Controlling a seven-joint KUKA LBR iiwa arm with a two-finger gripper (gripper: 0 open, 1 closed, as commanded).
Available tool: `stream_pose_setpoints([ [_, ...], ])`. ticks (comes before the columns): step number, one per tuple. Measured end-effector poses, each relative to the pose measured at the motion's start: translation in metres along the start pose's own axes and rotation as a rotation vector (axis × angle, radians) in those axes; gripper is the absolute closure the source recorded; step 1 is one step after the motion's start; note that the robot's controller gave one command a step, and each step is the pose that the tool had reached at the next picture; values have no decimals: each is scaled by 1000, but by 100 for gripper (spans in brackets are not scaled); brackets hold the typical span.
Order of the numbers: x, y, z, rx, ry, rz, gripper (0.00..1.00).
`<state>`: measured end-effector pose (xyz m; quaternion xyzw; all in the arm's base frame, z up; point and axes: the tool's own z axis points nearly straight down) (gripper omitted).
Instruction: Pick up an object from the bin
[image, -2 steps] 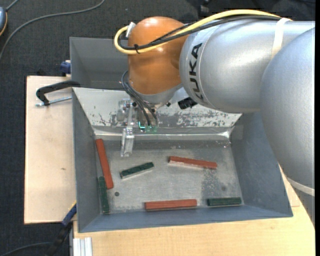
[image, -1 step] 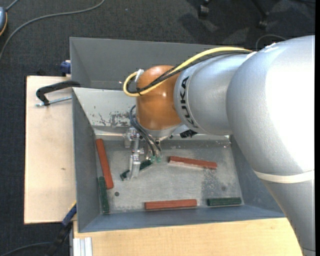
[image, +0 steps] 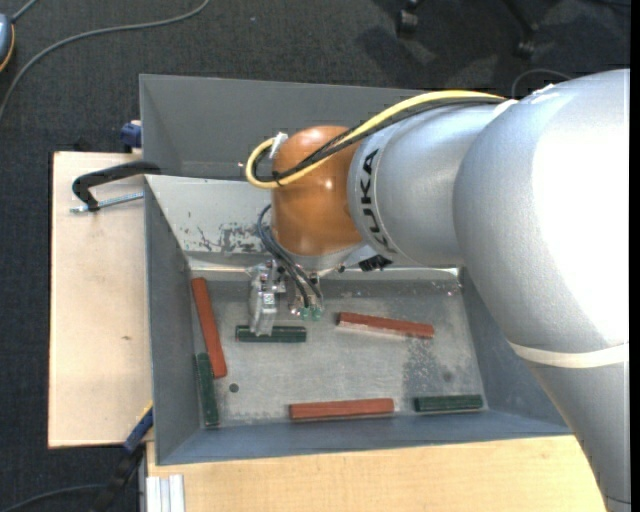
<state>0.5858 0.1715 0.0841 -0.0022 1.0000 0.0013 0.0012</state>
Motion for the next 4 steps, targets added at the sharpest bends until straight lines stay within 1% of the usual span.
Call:
stream_pose_setpoints([
  [1,0,0,1,1,2,0,0],
  [2,-1,-52,13,2,3,67,0],
  [3,57,-77,13,2,3,75,0],
  [4,26,-157,12,4,-5,-172,0],
])
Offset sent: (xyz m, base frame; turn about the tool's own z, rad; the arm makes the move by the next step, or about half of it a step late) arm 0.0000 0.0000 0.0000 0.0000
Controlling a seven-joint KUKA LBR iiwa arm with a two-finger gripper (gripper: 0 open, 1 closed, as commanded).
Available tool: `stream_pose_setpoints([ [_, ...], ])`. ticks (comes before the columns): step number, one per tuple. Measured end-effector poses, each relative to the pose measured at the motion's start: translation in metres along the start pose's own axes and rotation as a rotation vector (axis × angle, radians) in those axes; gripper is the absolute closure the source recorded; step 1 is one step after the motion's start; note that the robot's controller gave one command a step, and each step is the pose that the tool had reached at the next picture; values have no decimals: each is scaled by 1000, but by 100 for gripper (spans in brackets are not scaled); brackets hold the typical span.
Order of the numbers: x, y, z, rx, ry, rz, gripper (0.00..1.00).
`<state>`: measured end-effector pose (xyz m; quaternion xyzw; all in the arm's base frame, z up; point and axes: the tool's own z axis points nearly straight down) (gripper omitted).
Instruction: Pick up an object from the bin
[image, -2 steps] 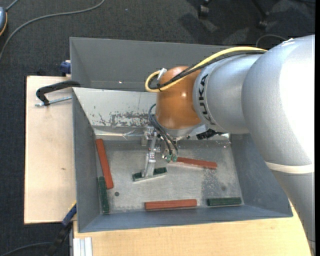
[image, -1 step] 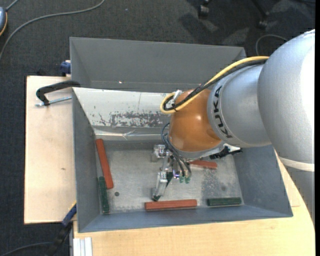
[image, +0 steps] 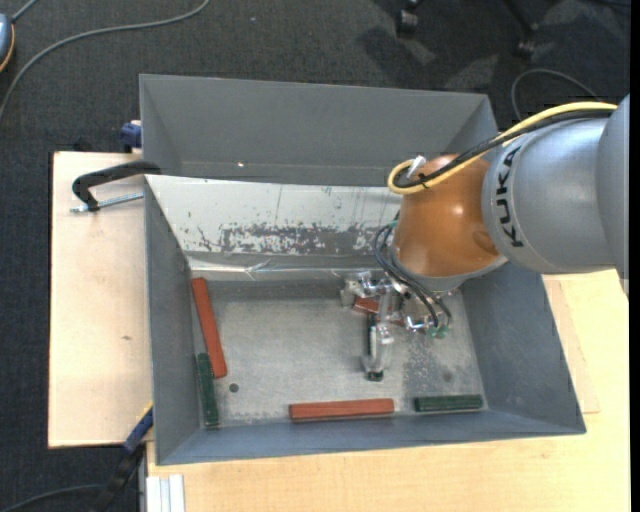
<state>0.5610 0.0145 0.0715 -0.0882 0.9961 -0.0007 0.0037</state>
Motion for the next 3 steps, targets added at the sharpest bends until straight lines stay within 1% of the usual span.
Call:
stream_pose_setpoints([
  [1,3,-77,1,0,1,-287,0],
  [2,3,-74,1,-3,1,-289,100],
  [3,3,-55,-170,2,-9,-243,100],
])
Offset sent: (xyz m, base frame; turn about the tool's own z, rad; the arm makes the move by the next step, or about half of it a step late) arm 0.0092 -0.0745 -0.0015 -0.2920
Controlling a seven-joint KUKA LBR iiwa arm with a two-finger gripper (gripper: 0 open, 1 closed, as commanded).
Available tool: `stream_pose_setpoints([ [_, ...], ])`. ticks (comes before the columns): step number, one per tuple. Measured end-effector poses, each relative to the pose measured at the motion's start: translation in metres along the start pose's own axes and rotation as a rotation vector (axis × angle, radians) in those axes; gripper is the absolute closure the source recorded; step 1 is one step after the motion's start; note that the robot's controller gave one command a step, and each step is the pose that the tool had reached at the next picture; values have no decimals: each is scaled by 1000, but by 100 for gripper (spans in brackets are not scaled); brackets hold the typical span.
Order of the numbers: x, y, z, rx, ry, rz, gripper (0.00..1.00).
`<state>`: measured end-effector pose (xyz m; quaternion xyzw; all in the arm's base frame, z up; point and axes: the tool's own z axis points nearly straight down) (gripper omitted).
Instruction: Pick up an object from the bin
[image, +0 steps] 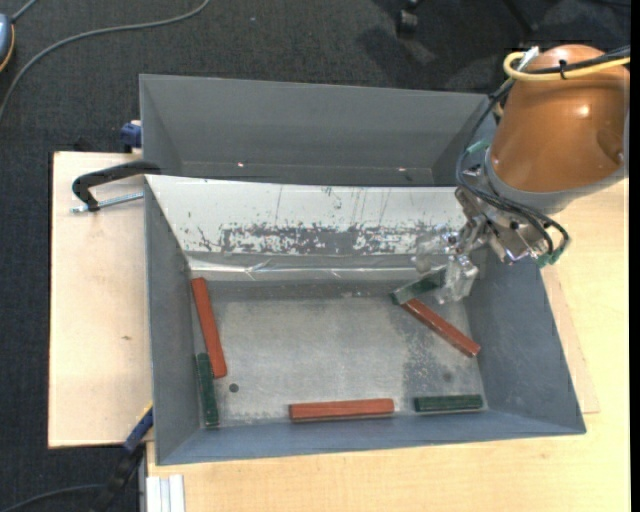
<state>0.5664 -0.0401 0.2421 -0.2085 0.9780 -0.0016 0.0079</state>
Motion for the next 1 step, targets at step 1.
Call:
stream_pose_setpoints([
  [1,4,1,3,-5,8,-104,100],
])
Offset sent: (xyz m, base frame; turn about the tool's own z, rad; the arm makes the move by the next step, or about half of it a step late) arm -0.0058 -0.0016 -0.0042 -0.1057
